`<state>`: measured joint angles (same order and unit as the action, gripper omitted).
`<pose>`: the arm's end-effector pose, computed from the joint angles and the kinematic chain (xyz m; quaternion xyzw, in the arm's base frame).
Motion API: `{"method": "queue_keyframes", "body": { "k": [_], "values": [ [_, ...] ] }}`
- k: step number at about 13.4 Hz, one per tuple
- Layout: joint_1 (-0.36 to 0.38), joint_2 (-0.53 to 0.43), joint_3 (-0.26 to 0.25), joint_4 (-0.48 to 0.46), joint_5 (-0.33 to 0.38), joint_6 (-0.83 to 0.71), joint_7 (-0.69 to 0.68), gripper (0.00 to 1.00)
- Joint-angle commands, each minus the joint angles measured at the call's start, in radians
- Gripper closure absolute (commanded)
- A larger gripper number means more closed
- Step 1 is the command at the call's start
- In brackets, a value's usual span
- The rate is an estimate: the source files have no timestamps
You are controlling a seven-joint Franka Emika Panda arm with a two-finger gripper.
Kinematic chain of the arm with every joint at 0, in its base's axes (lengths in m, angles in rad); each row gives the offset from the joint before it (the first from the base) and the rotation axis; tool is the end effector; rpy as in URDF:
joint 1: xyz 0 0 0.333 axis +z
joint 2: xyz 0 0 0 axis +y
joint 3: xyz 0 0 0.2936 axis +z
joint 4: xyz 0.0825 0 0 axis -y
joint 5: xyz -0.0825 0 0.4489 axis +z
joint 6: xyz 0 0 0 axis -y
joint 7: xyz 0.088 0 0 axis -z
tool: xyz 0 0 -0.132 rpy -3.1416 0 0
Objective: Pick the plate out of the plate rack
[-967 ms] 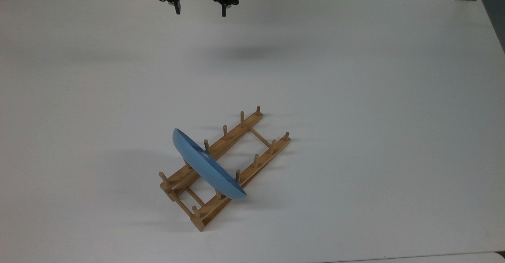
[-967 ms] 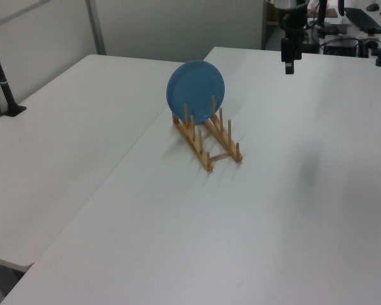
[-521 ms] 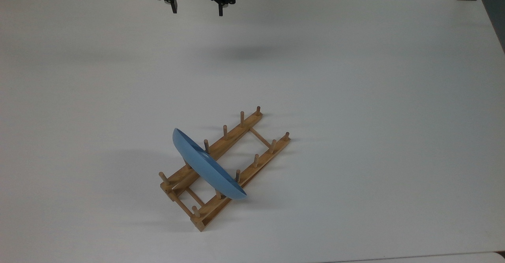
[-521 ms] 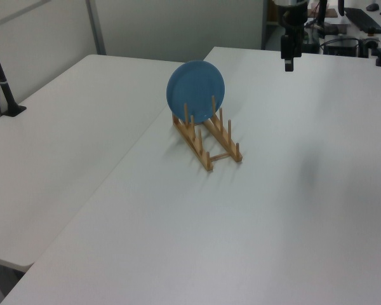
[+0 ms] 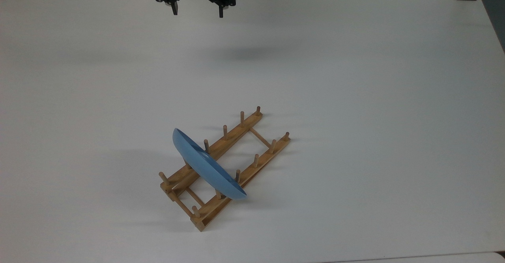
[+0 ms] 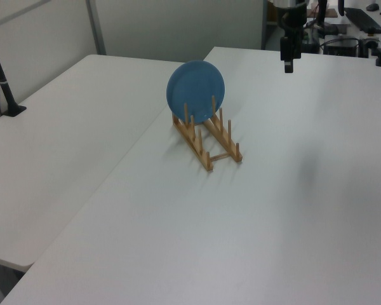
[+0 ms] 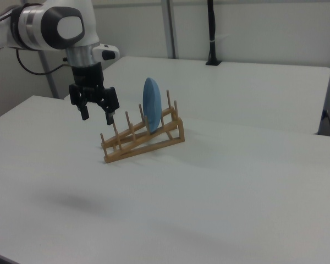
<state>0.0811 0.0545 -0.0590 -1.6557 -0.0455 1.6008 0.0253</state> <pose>0.6274 0.0086 0.5004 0.9982 0.0003 -0.0540 0.0256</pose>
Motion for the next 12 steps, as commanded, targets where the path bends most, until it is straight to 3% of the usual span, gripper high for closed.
{"method": "queue_keyframes", "body": {
  "k": [1,12],
  "values": [
    [0.006,-0.004,-0.010,0.013,0.012,-0.021,-0.024,0.00],
    [0.003,-0.007,-0.012,0.027,0.003,-0.025,-0.019,0.00]
  ]
}}
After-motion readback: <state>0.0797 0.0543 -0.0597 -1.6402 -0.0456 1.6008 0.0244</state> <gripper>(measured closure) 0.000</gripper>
